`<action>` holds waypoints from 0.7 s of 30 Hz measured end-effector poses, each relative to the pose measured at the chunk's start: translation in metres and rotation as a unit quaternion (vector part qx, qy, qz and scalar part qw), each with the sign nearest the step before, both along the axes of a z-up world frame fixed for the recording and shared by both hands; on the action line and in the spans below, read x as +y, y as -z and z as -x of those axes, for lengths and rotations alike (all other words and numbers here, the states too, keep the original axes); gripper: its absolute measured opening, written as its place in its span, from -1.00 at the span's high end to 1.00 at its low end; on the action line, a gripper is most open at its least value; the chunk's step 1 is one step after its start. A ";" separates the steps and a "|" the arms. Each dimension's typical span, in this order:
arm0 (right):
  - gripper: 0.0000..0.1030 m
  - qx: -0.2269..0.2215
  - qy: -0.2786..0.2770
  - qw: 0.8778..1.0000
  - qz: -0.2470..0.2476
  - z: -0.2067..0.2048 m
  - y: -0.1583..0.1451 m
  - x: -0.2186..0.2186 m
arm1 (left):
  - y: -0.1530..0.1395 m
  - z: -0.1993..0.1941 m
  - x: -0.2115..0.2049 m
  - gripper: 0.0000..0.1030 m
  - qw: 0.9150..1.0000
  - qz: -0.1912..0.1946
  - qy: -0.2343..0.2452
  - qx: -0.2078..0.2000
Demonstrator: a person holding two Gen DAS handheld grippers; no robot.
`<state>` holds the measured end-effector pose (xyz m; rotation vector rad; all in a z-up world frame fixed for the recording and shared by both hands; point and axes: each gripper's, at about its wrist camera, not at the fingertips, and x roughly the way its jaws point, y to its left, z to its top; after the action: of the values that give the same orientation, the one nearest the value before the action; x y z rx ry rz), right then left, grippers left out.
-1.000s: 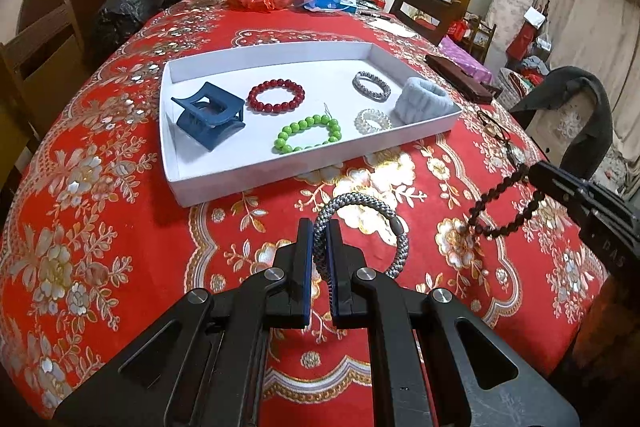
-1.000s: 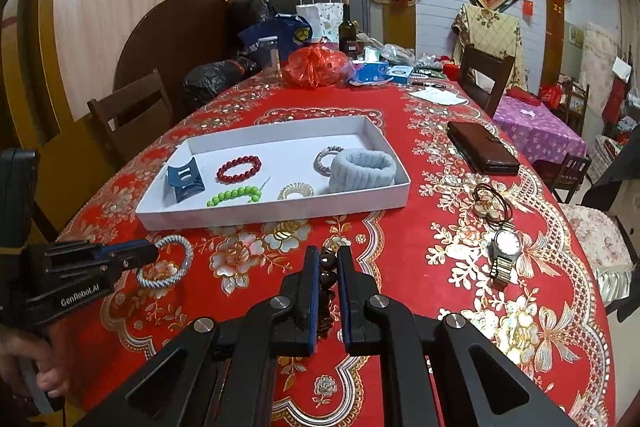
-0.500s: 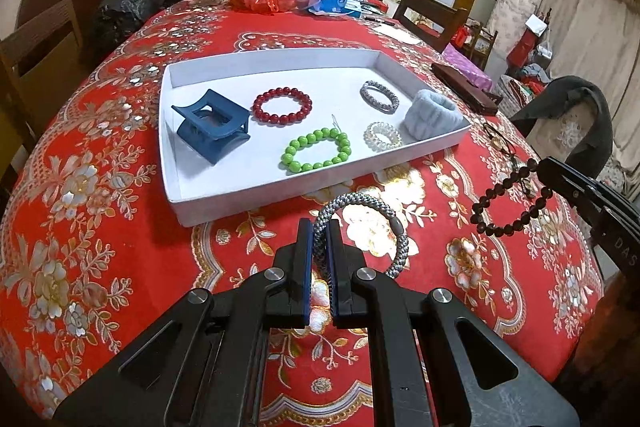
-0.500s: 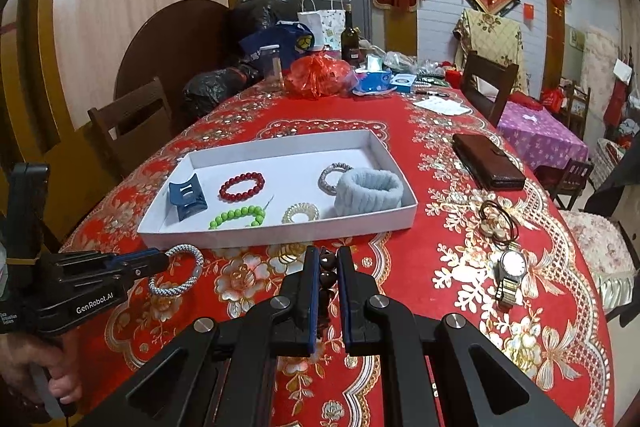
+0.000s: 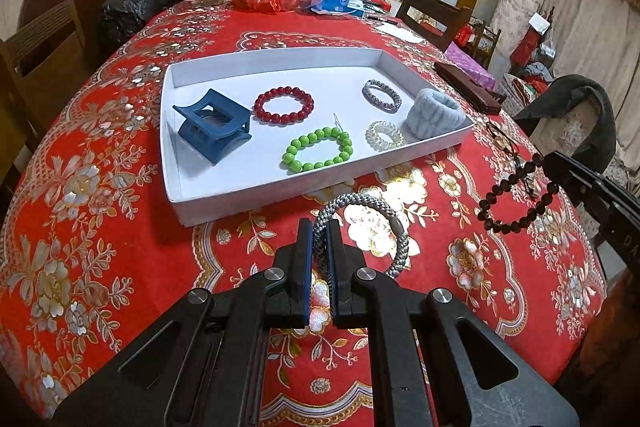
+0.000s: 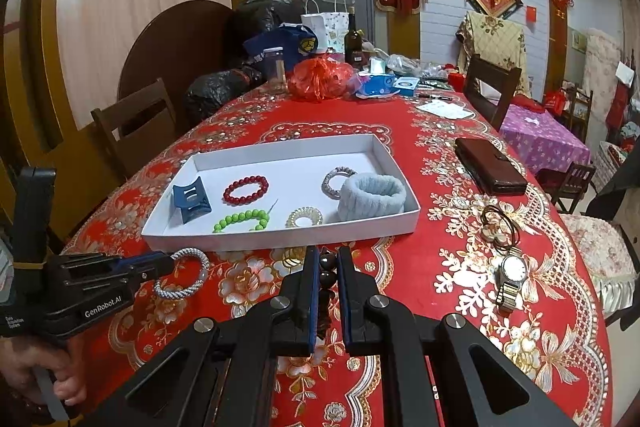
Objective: Organize jewelry
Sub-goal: 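Lift the silver bangle with the left tool while the right tool carries the wooden bead bracelet toward the box, then lower the silver bangle into the box with the left tool while the right tool releases the wooden bracelet there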
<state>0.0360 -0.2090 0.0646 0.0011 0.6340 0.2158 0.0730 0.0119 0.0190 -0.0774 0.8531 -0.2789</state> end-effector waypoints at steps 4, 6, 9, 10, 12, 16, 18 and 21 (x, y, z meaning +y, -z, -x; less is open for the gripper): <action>0.85 -0.002 -0.004 1.000 -0.009 -0.009 -0.009 0.000 | -0.001 0.000 -0.001 0.91 1.000 -0.002 -0.001 -0.002; 0.85 -0.004 -0.008 1.000 -0.012 -0.013 -0.013 0.001 | -0.003 -0.001 -0.002 0.91 1.000 -0.003 0.000 -0.005; 0.85 -0.005 -0.018 1.000 -0.008 -0.020 -0.018 0.006 | -0.005 -0.004 -0.003 0.91 1.000 -0.004 -0.001 -0.005; 0.85 -0.005 -0.022 1.000 -0.006 -0.025 -0.021 0.008 | -0.007 -0.005 -0.003 0.91 1.000 -0.005 0.000 -0.007; 0.85 -0.003 -0.029 1.000 -0.005 -0.034 -0.024 0.011 | -0.010 -0.007 -0.002 0.91 1.000 -0.004 0.000 -0.011; 0.85 0.000 -0.047 0.999 -0.008 -0.054 -0.032 0.018 | -0.023 -0.017 0.007 0.90 1.000 0.006 -0.006 -0.020; 0.85 0.002 -0.058 0.998 -0.015 -0.065 -0.037 0.020 | -0.030 -0.025 0.011 0.90 1.000 0.009 -0.011 -0.022; 0.85 0.006 -0.084 0.996 -0.026 -0.087 -0.044 0.028 | -0.041 -0.041 0.016 0.90 0.999 0.003 -0.016 -0.032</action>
<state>0.1234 -0.1811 0.1089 0.0000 0.6415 0.3944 0.1138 0.0278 0.0601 -0.0875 0.7868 -0.2528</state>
